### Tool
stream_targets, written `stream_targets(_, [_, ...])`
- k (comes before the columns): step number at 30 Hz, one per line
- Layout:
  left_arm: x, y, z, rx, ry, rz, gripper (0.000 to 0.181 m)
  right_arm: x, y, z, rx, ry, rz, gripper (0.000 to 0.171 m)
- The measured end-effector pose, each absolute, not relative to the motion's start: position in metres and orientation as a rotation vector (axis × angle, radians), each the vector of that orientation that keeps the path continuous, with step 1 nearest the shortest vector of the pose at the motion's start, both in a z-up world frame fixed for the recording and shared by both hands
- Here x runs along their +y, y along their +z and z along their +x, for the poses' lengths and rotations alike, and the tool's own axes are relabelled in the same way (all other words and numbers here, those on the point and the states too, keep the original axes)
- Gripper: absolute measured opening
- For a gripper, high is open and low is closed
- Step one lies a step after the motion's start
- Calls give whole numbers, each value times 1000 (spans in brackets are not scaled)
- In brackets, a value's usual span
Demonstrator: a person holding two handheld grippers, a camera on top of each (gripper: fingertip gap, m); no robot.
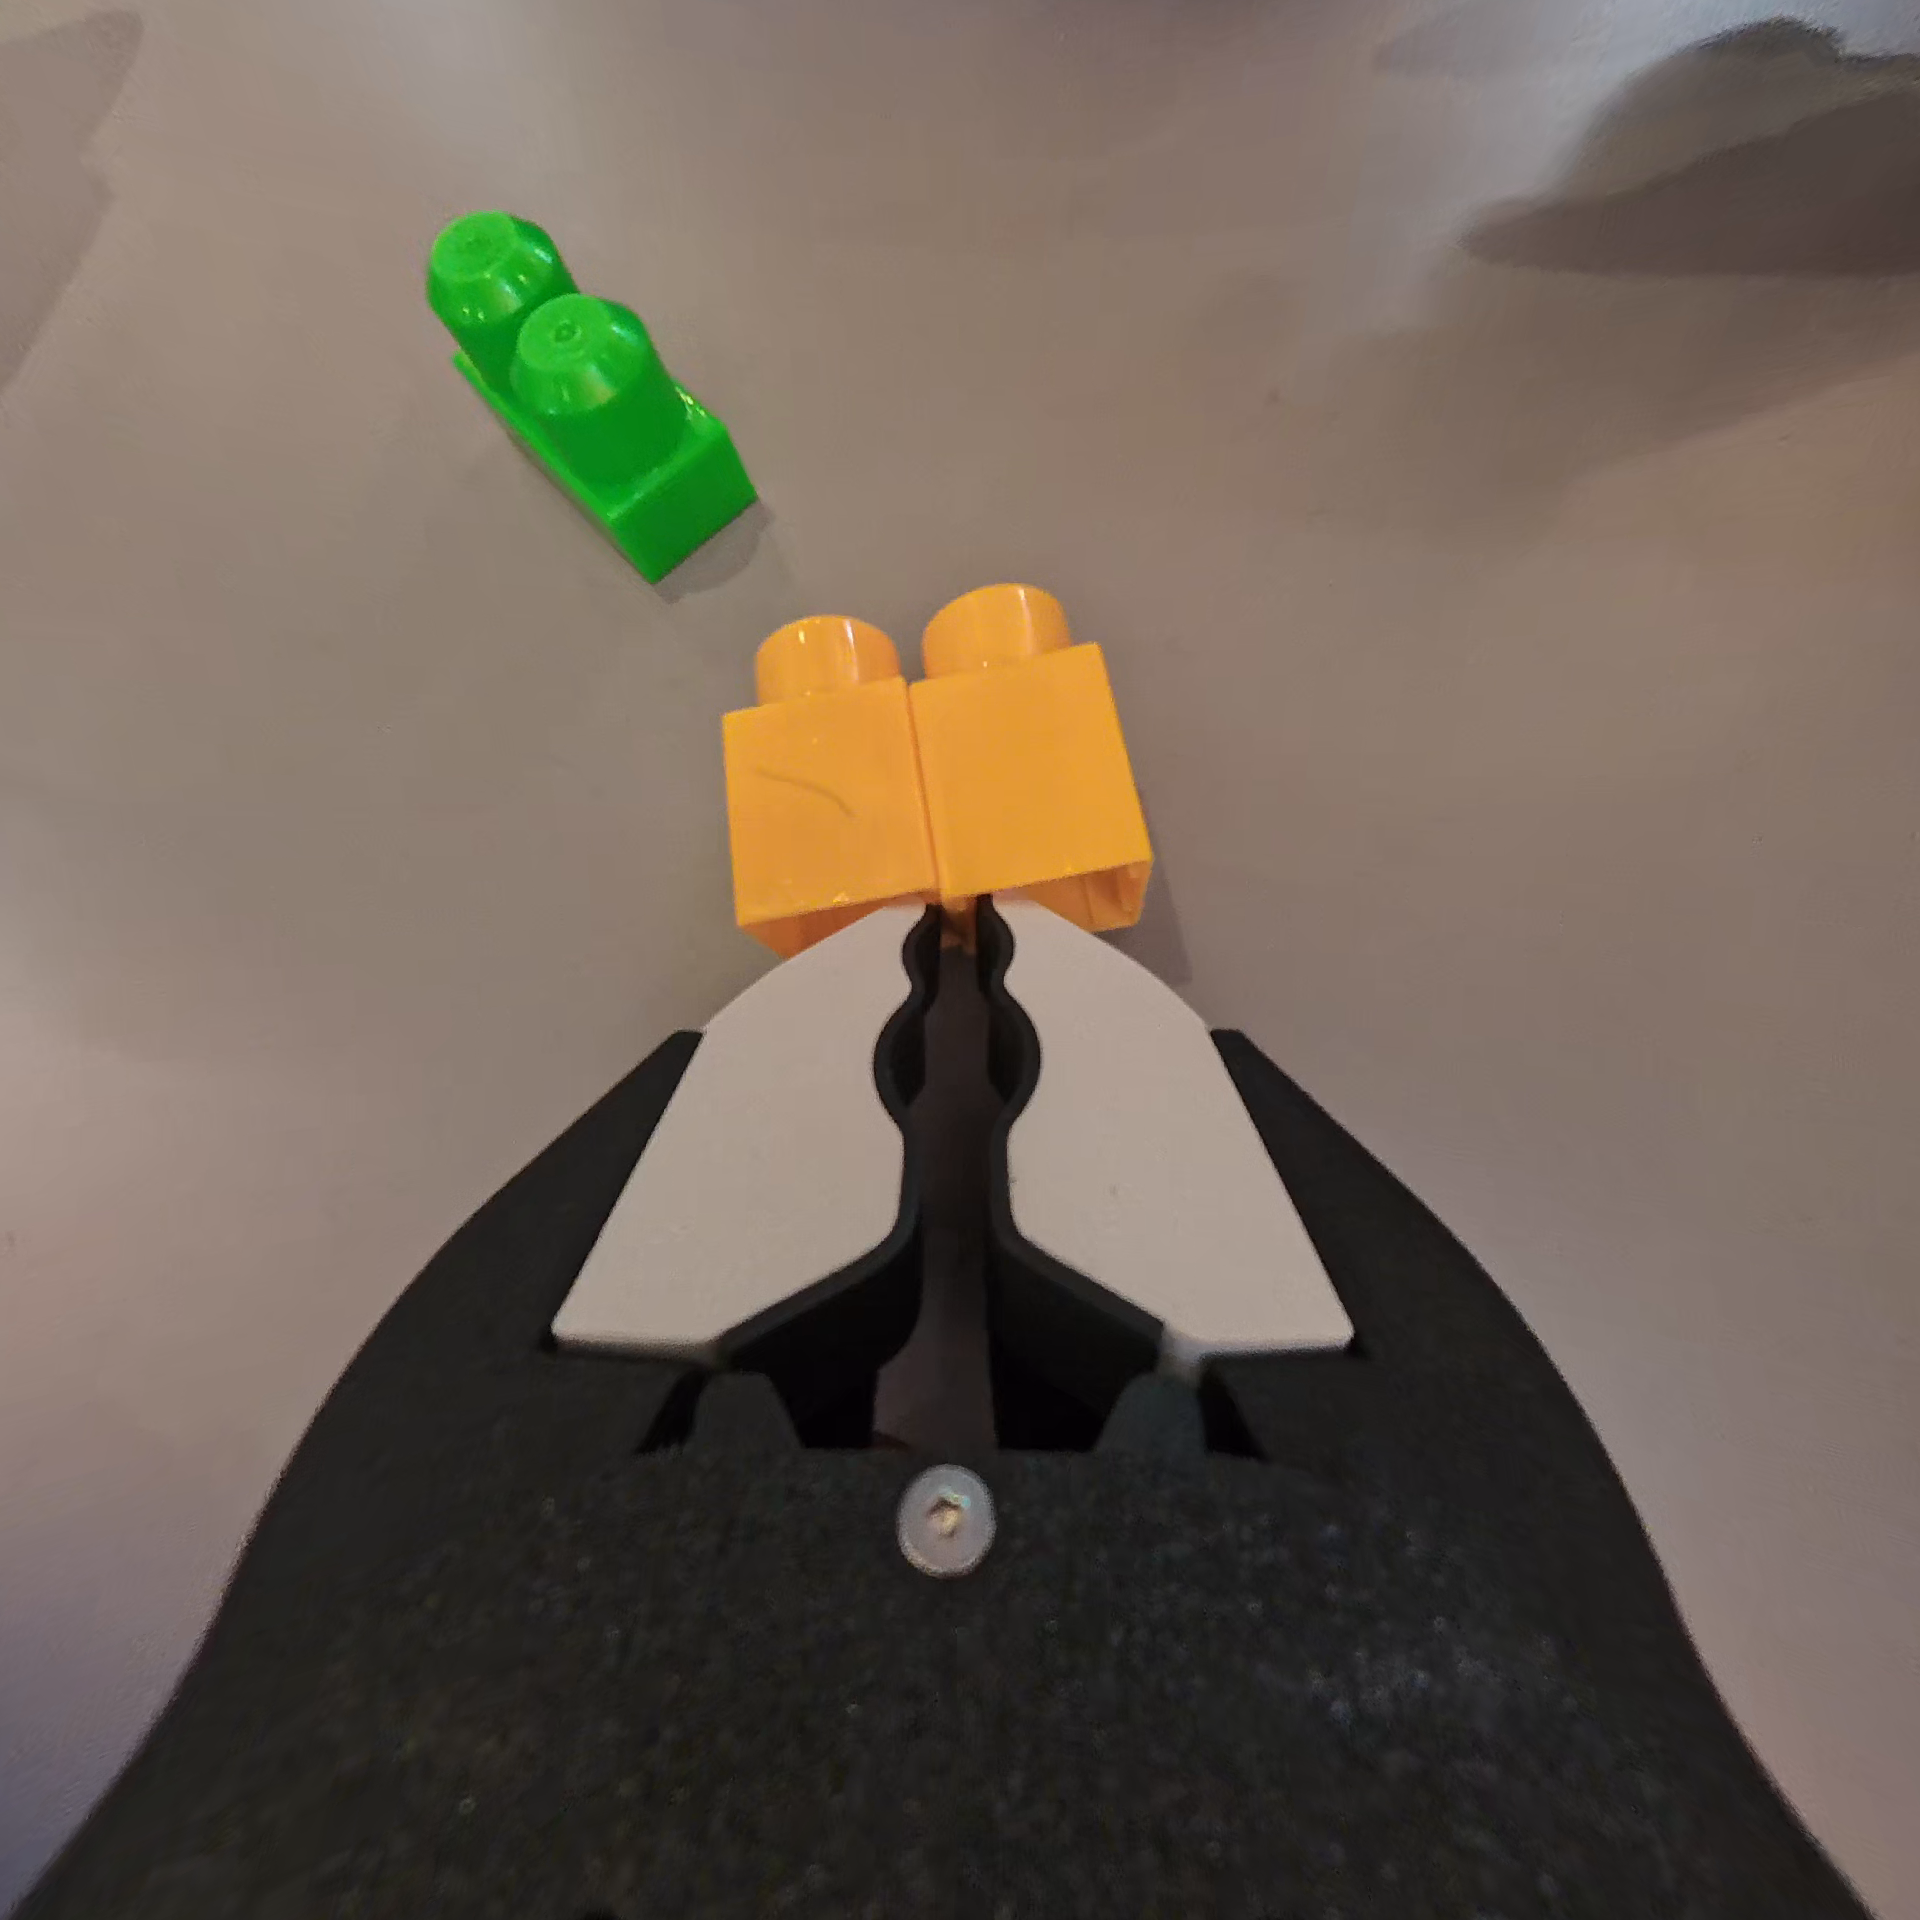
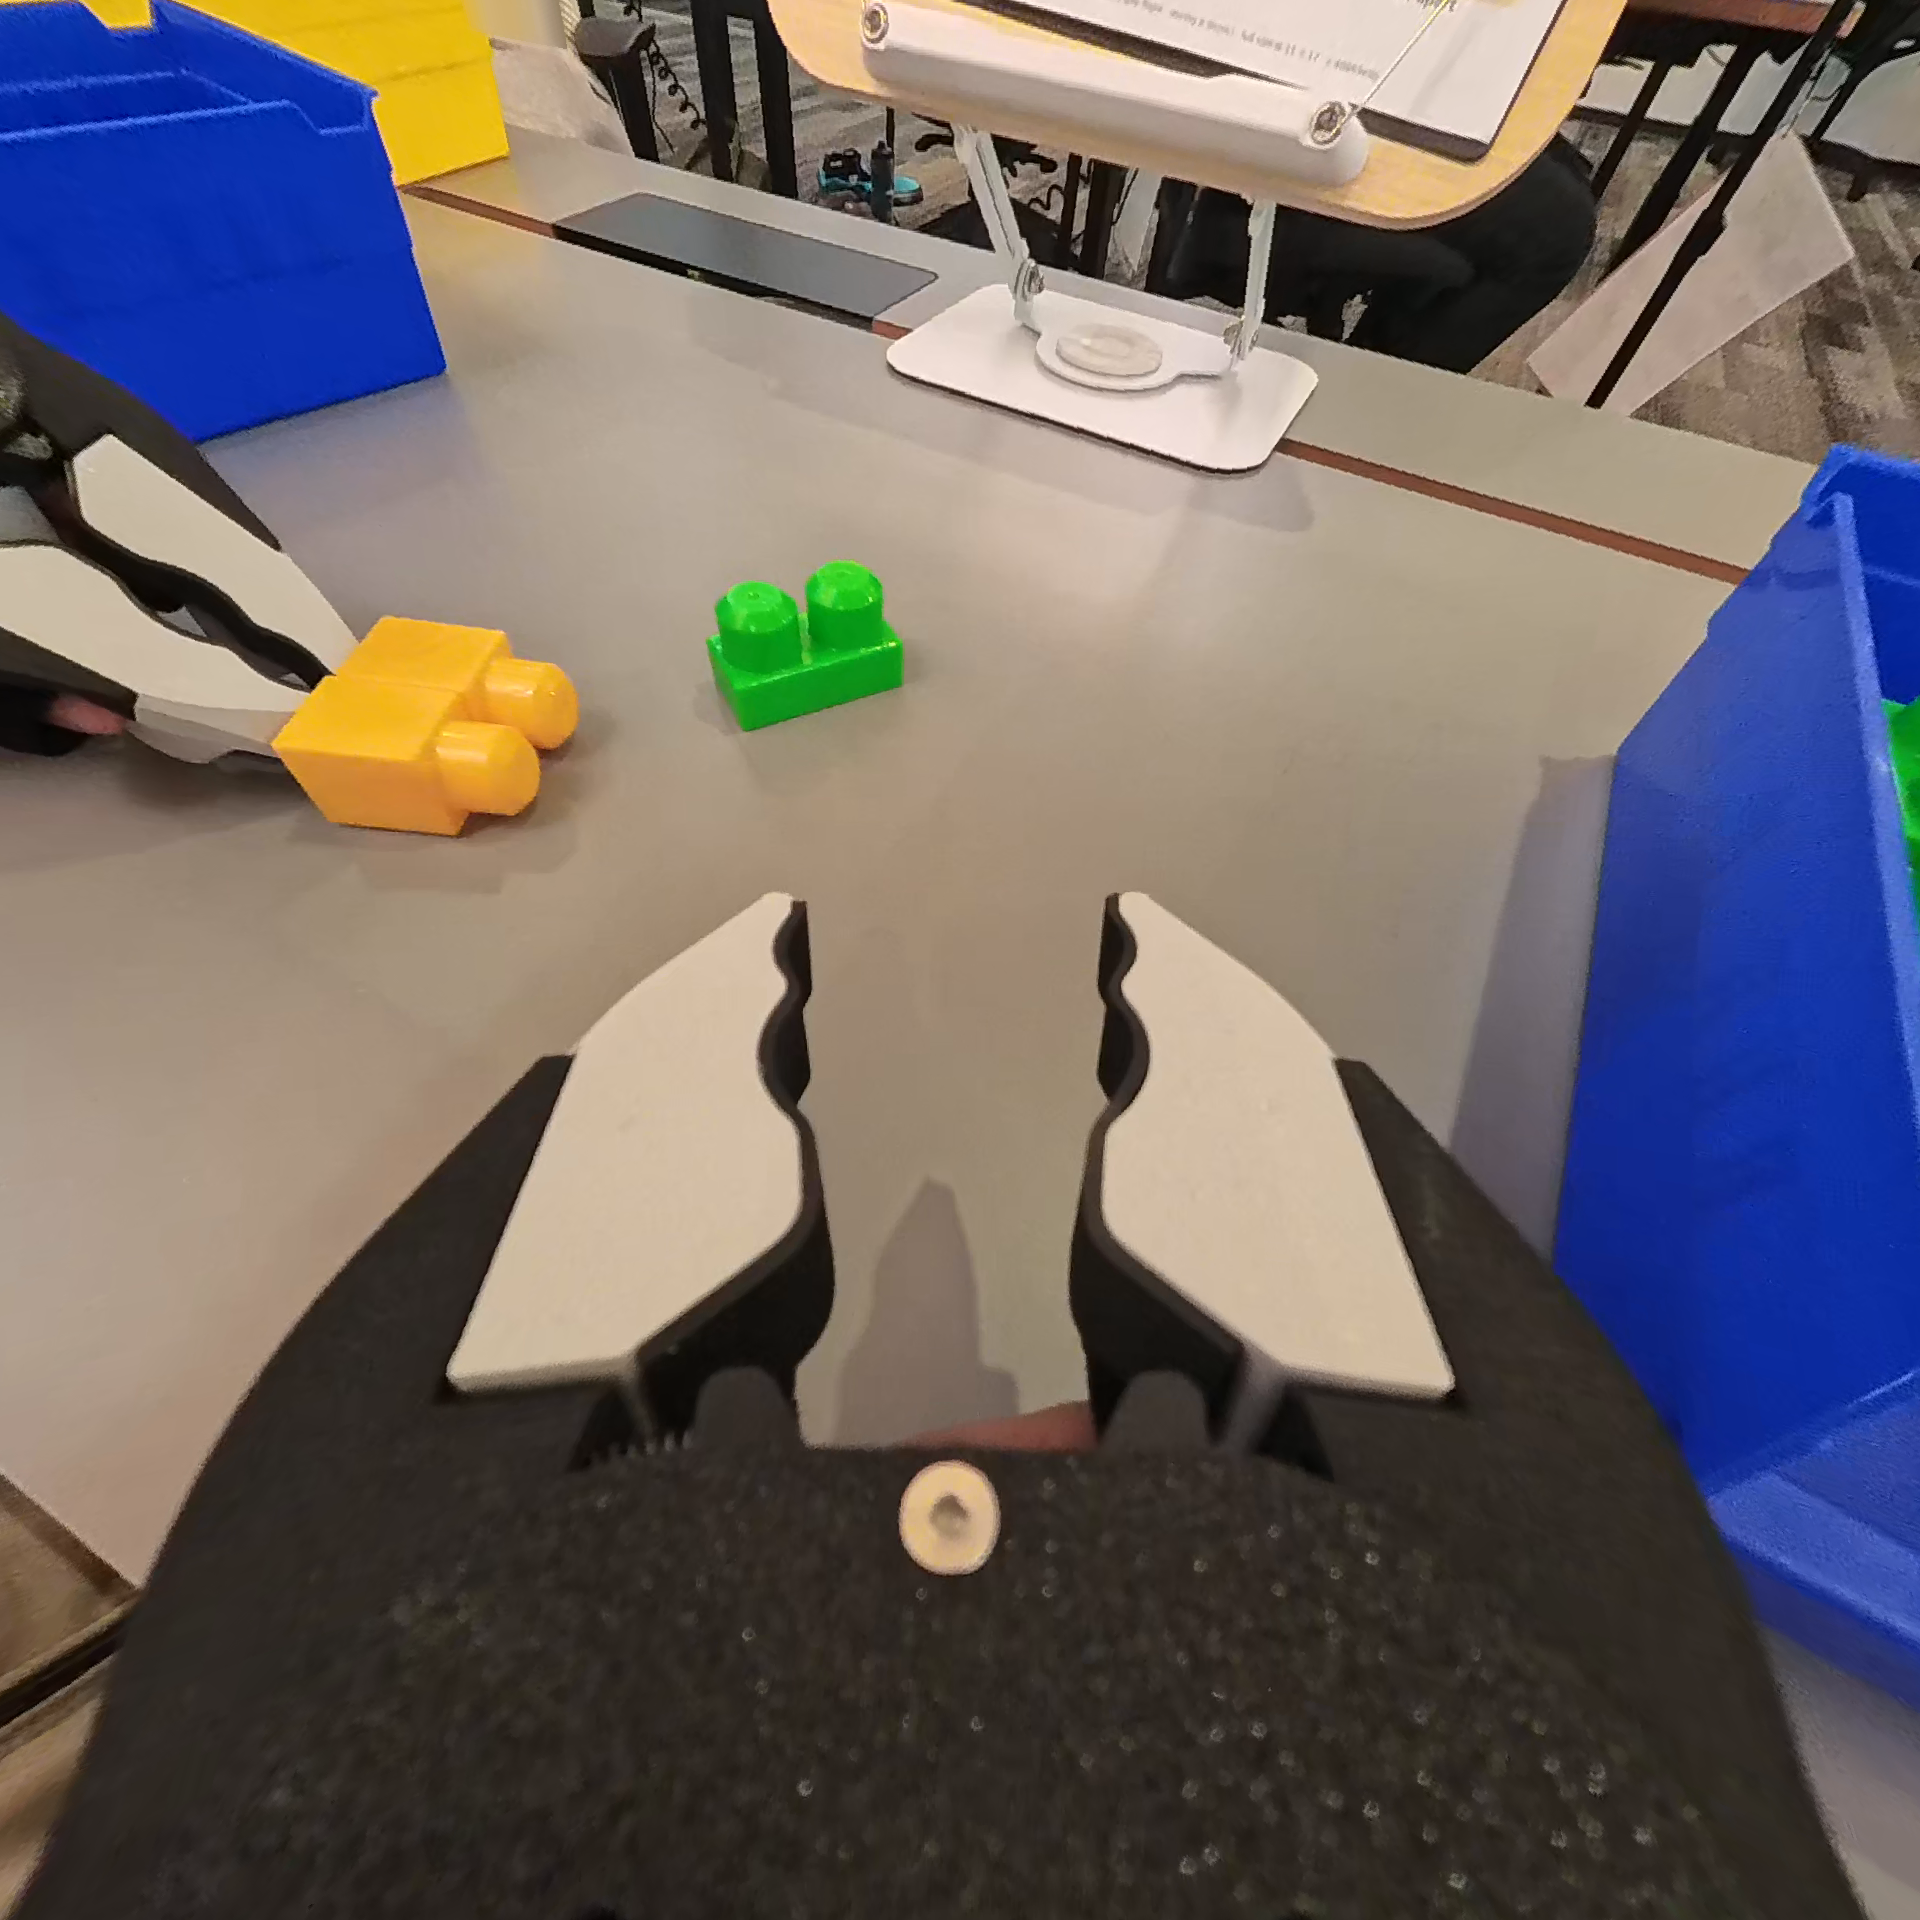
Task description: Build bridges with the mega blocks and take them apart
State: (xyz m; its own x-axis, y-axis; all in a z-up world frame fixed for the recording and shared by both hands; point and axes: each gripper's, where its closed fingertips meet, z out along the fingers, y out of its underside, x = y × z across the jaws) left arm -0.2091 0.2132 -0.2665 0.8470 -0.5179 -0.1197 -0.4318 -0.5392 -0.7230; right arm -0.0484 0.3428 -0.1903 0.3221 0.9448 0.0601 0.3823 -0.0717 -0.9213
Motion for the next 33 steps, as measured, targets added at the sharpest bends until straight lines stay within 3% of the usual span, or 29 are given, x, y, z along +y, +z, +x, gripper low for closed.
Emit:
stream_targets(17, [170,-207,-218,508,111,-1988,6,342,-193,-78,-1356,765,-1616,59])
stream_targets(29, [150,-208,-213,413,96,-1972,6,331,-204,-97,-1415,707,-1643,61])
stream_targets(33, [153,-213,-214,402,117,-1995,6,330,-214,-118,-1533,623,-1702,71])
